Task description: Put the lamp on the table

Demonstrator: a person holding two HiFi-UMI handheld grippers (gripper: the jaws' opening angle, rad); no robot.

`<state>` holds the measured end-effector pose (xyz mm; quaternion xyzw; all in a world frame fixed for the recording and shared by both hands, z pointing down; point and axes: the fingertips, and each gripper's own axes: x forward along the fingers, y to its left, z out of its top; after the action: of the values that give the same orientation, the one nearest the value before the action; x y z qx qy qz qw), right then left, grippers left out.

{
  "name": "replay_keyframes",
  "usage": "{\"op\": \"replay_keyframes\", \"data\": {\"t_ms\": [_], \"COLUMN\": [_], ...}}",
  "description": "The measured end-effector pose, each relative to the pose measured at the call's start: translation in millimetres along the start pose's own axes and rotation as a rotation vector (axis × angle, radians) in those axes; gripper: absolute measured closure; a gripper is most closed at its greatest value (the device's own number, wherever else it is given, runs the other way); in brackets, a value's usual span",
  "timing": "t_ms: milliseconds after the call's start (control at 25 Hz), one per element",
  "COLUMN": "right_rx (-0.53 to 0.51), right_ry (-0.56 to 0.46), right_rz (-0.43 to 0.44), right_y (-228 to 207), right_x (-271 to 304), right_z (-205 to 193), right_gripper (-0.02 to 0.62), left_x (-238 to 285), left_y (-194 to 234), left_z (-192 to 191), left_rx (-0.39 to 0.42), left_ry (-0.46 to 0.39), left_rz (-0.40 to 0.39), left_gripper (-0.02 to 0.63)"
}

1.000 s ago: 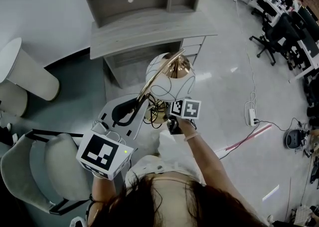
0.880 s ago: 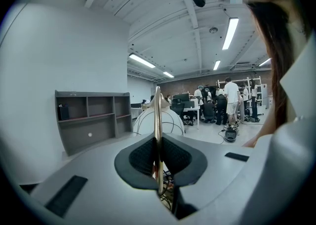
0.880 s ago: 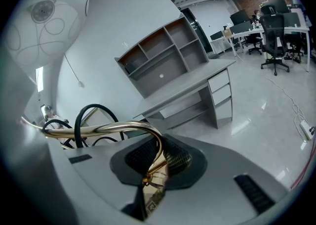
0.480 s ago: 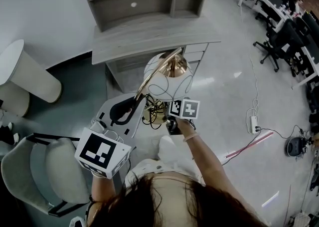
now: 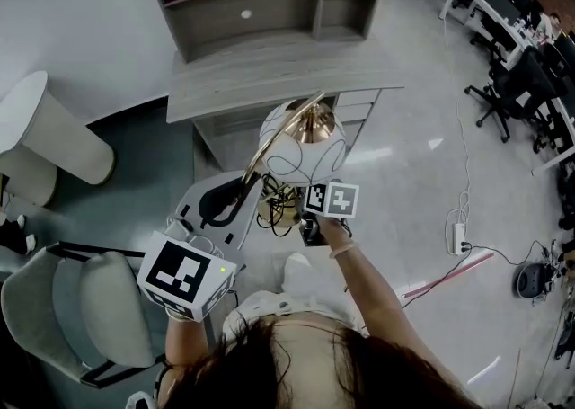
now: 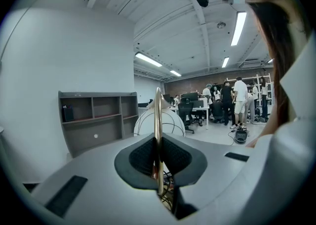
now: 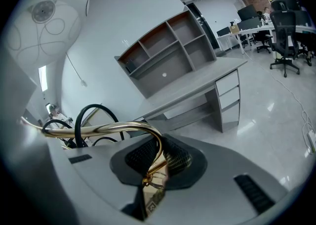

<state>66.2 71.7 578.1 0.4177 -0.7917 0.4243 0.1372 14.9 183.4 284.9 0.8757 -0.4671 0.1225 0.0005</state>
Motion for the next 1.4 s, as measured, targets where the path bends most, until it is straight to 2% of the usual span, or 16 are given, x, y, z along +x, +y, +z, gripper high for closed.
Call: {"op": "replay_keyframes", "data": {"t_ms": [80,640,760,1000,1320,1400], "right_rx": [-0.017,-0.017,-0.052,-0.040,-0.092,-0.076], "right_ry": [-0.017,0.077,0.049,0.092,0.060,0.098], "right_rz": [0.012,0.034,0.055,0.062,0.094,0.082], "right_y": [-0.9,-37.1,-30.5,-30.7,-16.0,-19.1], "right_x": [1.5,28.2,32.8,52.3,81.9,92.6], "right_z": [11.3,29.5,40.8,39.6,73.3,71.4], "right_gripper": [0.544,0.543,0.545,0.544,0.545,0.544], "left_x": [8.2,62.9,65.7,72.9,87.8,92.1], "left_y": [1.0,10.2,13.1,30.0,62.4,72.5], "left_z": [1.1,-2.2,-5.3,-8.7,-9.7,-10.2], "left_rx": [0.000,-0.039,-0.048,-0.053,-0.059,-0.062], "left_ry": [0.003,0.041,0.049,0.057,0.051,0.051], "left_rz": [0.007,0.067,0.070,0.092,0.114,0.116], "left_gripper": [0.584,0.584,0.584,0.584,0.584,0.584]}}
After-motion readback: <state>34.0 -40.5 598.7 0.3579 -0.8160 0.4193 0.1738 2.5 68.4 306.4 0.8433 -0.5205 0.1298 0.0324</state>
